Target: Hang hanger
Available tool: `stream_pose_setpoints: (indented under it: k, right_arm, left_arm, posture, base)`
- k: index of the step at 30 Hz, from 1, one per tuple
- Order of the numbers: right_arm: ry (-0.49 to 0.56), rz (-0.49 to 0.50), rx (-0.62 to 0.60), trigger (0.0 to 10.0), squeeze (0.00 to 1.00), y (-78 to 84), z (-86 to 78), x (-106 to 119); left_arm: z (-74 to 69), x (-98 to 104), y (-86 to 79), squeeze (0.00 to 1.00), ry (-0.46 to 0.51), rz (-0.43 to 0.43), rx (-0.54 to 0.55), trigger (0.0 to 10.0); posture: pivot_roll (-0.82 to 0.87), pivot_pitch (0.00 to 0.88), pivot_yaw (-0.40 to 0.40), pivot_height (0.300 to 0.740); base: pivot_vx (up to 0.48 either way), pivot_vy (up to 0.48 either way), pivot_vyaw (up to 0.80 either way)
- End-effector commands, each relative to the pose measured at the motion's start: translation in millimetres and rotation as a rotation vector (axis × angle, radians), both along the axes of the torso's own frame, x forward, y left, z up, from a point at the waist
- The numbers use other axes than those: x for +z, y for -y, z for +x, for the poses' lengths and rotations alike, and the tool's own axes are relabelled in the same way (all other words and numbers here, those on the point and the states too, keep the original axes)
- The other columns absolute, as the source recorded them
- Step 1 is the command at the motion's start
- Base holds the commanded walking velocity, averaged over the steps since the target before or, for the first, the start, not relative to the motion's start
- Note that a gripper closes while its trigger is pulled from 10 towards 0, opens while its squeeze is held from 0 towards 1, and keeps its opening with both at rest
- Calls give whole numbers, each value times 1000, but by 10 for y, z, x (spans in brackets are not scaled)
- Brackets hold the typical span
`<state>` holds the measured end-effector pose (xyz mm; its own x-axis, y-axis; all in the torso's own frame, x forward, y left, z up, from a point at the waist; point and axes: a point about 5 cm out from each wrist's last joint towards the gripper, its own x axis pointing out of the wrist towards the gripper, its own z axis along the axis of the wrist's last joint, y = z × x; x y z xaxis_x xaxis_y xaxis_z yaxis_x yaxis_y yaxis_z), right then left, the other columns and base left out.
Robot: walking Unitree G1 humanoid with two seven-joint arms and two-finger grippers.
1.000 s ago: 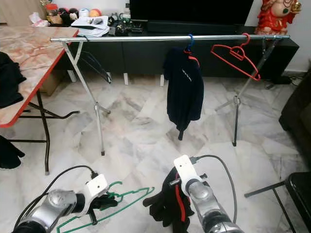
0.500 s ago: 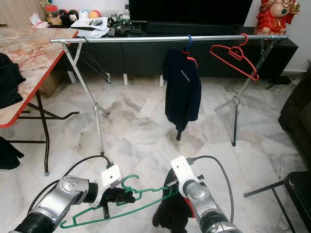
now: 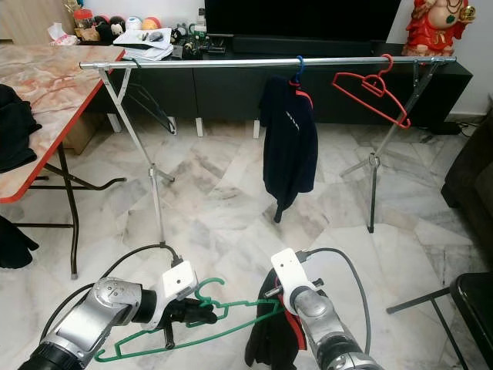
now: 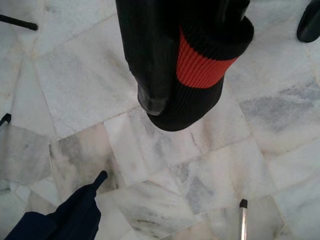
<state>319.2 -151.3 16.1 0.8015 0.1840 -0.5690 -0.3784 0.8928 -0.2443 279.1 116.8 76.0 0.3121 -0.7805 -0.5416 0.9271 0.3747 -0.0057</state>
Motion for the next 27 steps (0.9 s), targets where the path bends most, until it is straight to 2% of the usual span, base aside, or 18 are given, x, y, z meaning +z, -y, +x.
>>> stream_pose_setpoints:
  k: [1, 4, 7, 10, 12, 14, 17, 21, 22, 27]
  right_arm:
    - [-10, 13, -20, 10000, 0, 14, -13, -16]
    - [-17, 13, -22, 10000, 0, 22, -36, -40]
    - [-23, 12, -22, 10000, 0, 21, -51, -57]
    - [-25, 16, -24, 10000, 0, 15, -52, -59]
    - [-23, 22, -30, 10000, 0, 13, -49, -56]
    - [-23, 22, -30, 10000, 0, 13, -49, -56]
    - [-24, 22, -32, 10000, 0, 20, -53, -60]
    - [-30, 26, -28, 10000, 0, 26, -59, -65]
    - [-32, 34, -26, 10000, 0, 24, -56, -62]
    - [-27, 38, -22, 10000, 0, 20, -29, -32]
  left_arm:
    - [-8, -28, -33, 0, 16, 18, 23, 10000]
    - [-25, -12, -14, 0, -2, -11, 28, 10000]
    - [-30, 5, -9, 0, 13, -6, 31, 10000]
    - [28, -14, -40, 0, 49, 16, 87, 10000]
    - [108, -48, -101, 0, 108, 71, 158, 10000]
    - [127, -53, -115, 0, 121, 78, 178, 10000]
    - [153, -35, -115, 0, 132, 45, 215, 10000]
    - [140, -1, -80, 0, 122, -6, 207, 10000]
    - [116, 19, -48, 0, 99, -48, 195, 10000]
    - [11, 32, 43, 0, 29, -114, 113, 10000]
  posture:
    - [66, 89, -41, 721]
    - [67, 87, -41, 721]
    - [67, 87, -41, 721]
    - [71, 86, -41, 721]
    - [68, 87, -41, 721]
    - [68, 87, -41, 721]
    - [66, 88, -41, 721]
    - [67, 90, -42, 721]
    - [67, 90, -42, 721]
    - [68, 92, -43, 721]
  base:
    - [0, 0, 0]
    - [0, 0, 0]
    - [0, 0, 0]
    - [0, 0, 0]
    - [0, 0, 0]
    - [0, 0, 0]
    - [0, 0, 0]
    - [0, 0, 0]
    - [0, 0, 0]
    - [0, 0, 0]
